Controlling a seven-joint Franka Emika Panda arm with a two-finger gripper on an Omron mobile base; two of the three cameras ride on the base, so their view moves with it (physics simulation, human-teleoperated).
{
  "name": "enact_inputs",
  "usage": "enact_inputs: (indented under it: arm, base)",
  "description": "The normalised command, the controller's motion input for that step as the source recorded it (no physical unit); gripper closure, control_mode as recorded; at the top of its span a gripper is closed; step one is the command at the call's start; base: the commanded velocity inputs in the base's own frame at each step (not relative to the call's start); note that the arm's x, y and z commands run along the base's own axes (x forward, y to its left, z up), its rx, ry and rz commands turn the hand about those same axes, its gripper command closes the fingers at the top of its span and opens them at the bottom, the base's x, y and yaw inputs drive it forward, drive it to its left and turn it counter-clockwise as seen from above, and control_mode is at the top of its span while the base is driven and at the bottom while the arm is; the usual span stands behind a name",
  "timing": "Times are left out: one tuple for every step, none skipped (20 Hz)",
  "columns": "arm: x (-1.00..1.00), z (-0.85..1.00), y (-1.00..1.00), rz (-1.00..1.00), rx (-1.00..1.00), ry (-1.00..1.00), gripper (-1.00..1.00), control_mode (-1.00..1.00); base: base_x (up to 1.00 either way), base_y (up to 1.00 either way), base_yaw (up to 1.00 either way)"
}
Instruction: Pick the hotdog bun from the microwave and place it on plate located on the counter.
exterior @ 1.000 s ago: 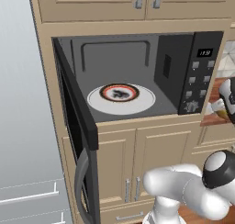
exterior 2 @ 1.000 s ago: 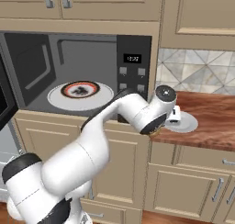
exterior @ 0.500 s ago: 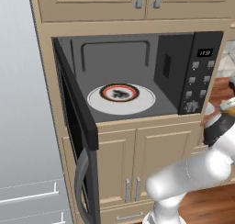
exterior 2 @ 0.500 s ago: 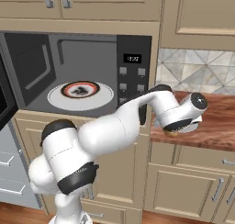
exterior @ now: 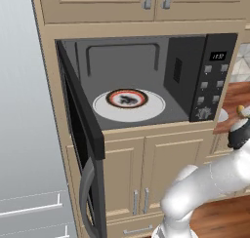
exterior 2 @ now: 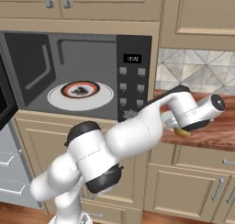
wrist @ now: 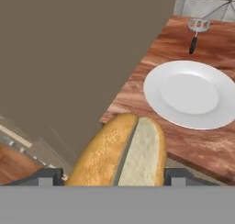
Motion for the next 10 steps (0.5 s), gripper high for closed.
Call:
enact_inputs:
  arm:
    - [0.22, -0.24, 0.0, 0.06, 0.0, -0.02, 1.0, -1.0]
    - [0.18, -0.25, 0.0, 0.06, 0.0, -0.03, 1.0, -1.0]
    - [0.16, -0.28, 0.0, 0.05, 0.0, -0.02, 1.0, -1.0]
    - [0.19, -0.34, 0.0, 0.05, 0.0, -0.01, 1.0, -1.0]
    - [0.24, -0.36, 0.0, 0.05, 0.0, -0.02, 1.0, -1.0]
    - [0.33, -0.3, 0.0, 0.04, 0.0, -0.02, 1.0, -1.0]
    - [0.41, -0.17, 0.0, 0.03, 0.0, -0.02, 1.0, -1.0]
    - [0.52, -0.12, 0.01, 0.03, 0.0, -0.01, 1.0, -1.0]
    - [0.54, -0.04, 0.0, 0.03, 0.0, -0.03, 1.0, -1.0]
    - [0.56, 0.0, 0.02, 0.03, 0.0, -0.04, 1.0, -1.0]
  base:
    - [0.0, 0.0, 0.0]
    - [0.0, 0.0, 0.0]
    - [0.0, 0.0, 0.0]
    - [0.0, 0.0, 0.0]
    - [0.0, 0.0, 0.0]
    - [0.0, 0.0, 0.0]
    - [0.0, 0.0, 0.0]
    - [0.0, 0.0, 0.0]
    - [0.0, 0.0, 0.0]
    - [0.0, 0.0, 0.0]
